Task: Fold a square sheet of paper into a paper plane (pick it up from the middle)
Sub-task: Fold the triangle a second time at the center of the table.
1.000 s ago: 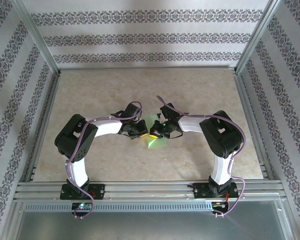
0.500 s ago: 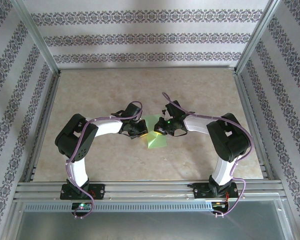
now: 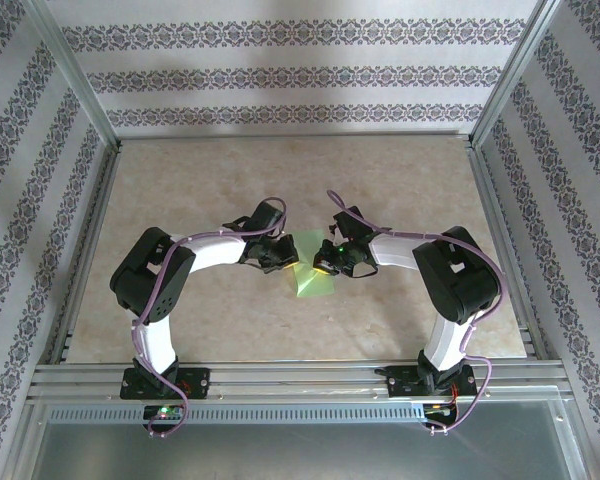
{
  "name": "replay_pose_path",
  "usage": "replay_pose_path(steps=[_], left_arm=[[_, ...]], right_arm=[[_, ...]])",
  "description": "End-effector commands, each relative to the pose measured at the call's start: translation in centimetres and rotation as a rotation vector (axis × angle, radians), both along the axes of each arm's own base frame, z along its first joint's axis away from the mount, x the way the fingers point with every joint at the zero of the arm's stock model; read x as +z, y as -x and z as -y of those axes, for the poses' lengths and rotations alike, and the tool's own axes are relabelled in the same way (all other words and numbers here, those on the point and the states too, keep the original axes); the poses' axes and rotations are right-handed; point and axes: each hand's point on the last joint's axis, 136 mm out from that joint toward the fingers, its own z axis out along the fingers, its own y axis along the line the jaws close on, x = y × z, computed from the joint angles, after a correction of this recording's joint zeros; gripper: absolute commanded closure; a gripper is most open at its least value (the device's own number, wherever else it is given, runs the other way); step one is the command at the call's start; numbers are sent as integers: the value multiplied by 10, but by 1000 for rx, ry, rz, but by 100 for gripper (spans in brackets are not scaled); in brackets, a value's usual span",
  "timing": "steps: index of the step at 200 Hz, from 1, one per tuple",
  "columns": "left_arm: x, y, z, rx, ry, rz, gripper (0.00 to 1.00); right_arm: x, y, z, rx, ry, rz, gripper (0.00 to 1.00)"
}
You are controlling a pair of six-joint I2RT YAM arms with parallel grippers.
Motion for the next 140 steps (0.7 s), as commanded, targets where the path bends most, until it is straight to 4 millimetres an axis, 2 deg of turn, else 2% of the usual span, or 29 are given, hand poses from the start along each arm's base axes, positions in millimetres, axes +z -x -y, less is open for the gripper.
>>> replay_pose_path(steps=[1, 23, 61, 99, 140], left_arm=[[25, 1, 12, -46, 41, 57, 94], [38, 10, 16, -59, 61, 78, 89], [43, 38, 27, -85, 70, 66, 85], [25, 69, 34, -119, 47, 1, 85], [9, 76, 28, -108, 15, -34, 86]], right_arm=[[-18, 6, 17, -46, 69, -34, 97], [-20, 6, 19, -60, 74, -36, 97], [-23, 8, 22, -77, 85, -45, 97], [-28, 10, 26, -93, 100, -63, 97], [-33, 12, 28, -101, 109, -81, 97]])
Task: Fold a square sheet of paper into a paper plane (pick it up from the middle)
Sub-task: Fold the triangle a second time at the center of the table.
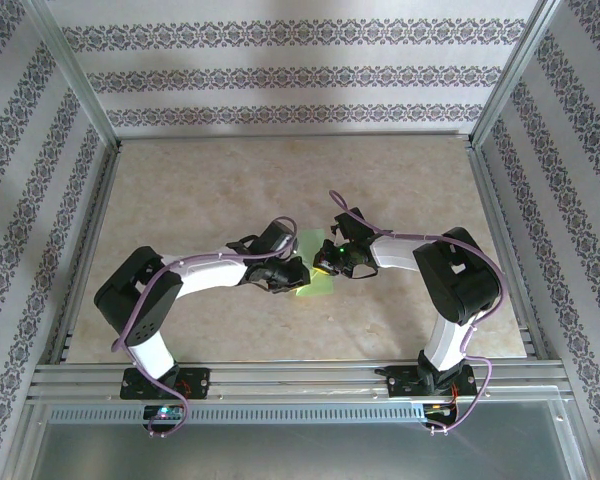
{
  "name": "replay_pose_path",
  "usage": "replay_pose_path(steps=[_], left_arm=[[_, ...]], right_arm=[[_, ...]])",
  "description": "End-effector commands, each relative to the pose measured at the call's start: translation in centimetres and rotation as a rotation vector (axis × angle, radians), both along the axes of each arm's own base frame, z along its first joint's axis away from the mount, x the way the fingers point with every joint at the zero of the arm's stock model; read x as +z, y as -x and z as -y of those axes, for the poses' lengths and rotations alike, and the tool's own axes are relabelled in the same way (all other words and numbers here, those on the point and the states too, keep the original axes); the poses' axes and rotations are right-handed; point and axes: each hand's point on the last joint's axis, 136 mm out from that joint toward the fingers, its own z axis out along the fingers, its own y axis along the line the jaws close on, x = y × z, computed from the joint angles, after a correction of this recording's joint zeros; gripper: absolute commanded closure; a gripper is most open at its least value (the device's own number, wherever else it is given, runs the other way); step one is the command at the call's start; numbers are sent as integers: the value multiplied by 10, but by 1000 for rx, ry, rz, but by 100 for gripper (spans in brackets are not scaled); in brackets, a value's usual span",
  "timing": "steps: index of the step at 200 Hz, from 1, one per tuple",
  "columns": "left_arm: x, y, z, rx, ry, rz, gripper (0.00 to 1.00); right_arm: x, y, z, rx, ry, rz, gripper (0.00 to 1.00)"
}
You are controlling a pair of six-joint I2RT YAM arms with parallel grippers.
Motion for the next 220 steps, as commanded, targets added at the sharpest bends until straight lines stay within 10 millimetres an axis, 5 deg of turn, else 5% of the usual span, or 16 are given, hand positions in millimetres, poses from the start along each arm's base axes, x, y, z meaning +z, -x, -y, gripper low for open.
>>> replay_pose_path(steps=[1, 115, 220], left_arm=[[-7, 5, 0, 11, -13, -24, 85], [-33, 5, -18, 46, -89, -64, 87], [-35, 0, -25, 70, -114, -56, 88]], right_arm=[[-32, 13, 28, -65, 125, -81, 97], [-38, 16, 31, -69, 138, -103, 97], [-39, 17, 32, -69, 144, -108, 97]])
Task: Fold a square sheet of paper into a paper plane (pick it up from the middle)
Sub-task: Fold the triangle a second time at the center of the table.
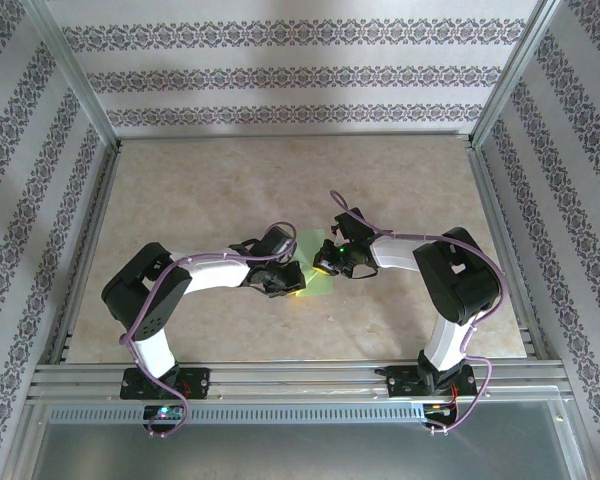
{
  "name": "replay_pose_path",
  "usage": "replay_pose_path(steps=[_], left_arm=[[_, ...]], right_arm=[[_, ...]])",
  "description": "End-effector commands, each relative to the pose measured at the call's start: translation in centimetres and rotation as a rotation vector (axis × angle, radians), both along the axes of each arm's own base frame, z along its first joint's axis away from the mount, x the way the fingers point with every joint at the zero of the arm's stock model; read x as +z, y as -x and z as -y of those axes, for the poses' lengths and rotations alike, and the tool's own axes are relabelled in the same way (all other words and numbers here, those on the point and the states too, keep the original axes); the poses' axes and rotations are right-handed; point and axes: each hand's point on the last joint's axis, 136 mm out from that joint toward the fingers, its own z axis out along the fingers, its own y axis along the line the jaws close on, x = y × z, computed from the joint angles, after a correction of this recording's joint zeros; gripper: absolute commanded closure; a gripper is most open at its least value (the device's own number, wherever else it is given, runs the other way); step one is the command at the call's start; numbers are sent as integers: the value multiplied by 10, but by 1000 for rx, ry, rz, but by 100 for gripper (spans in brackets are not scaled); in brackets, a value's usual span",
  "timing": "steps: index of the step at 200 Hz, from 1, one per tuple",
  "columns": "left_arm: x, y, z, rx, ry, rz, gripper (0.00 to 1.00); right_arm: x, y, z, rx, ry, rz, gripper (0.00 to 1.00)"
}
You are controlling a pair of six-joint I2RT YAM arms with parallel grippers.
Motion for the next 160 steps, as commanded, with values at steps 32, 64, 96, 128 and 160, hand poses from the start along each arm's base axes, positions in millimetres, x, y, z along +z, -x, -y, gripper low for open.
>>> replay_pose_path(steps=[32, 64, 96, 128, 160], left_arm=[[-12, 1, -13, 35, -50, -29, 88], [-13, 1, -11, 30, -43, -37, 88], [-12, 4, -8, 15, -28, -44, 88], [-8, 4, -8, 8, -23, -39, 88], [-5, 4, -8, 1, -25, -36, 88]], right_arm=[[-39, 18, 32, -54, 144, -101, 97], [-39, 18, 31, -53, 142, -101, 97], [-38, 17, 31, -53, 138, -99, 97], [-38, 17, 30, -52, 139, -100, 97], [-38, 17, 31, -52, 139, -100, 97]])
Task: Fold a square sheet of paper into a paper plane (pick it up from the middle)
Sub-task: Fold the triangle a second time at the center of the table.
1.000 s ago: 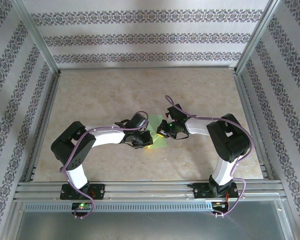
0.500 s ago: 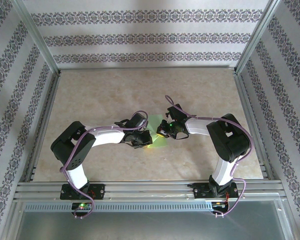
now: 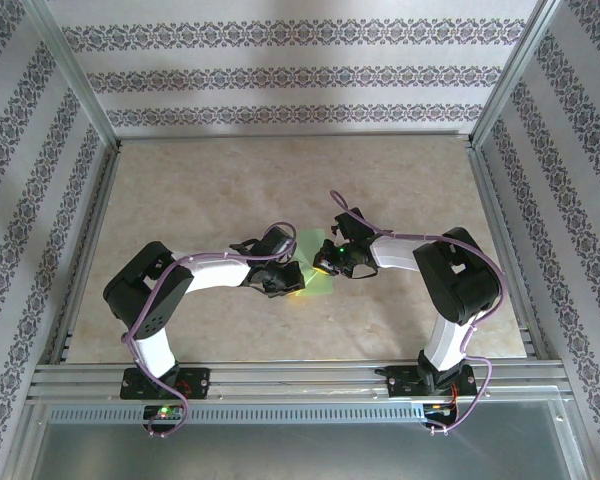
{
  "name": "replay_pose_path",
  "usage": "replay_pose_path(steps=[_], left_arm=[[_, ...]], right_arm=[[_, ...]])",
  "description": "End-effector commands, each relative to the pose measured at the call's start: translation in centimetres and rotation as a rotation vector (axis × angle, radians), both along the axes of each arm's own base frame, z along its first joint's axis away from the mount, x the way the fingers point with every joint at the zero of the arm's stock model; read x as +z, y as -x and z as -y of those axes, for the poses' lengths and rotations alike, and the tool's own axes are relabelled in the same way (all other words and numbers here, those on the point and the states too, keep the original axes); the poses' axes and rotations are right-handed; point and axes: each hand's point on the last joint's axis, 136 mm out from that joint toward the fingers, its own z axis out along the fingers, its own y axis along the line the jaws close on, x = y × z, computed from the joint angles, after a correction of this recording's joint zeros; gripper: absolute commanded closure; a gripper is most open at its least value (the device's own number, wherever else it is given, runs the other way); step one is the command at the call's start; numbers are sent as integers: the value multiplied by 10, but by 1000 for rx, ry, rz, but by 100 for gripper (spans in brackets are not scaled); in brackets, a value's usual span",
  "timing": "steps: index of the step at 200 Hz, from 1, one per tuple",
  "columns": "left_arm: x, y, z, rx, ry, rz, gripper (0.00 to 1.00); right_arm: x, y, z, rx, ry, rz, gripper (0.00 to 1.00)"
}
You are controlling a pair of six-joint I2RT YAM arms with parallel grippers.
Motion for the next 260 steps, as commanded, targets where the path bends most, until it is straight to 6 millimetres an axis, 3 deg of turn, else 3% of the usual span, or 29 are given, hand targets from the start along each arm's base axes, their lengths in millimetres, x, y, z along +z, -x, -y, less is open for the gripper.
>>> replay_pose_path(steps=[1, 46, 82, 125, 161, 176, 224, 260], left_arm=[[-1, 4, -7, -1, -18, -27, 88], [14, -2, 0, -21, 8, 9, 88], [-6, 6, -10, -12, -45, -43, 93], [-13, 11, -16, -3, -78, -69, 98], [-16, 12, -18, -4, -84, -78, 100], [-16, 13, -18, -5, -81, -79, 100], [-16, 12, -17, -6, -71, -73, 100], [-17, 13, -18, -5, -72, -77, 100]], right_arm=[[-38, 17, 31, -53, 140, -100, 97], [-38, 17, 31, -53, 139, -101, 97], [-29, 13, 25, -43, 106, -78, 97], [6, -2, 11, -19, 29, 14, 95], [51, -14, 1, 23, -42, 138, 86], [60, -12, 0, 43, -40, 174, 84], [39, 16, -17, 101, -10, 118, 93], [28, 22, -27, 114, 3, 83, 96]])
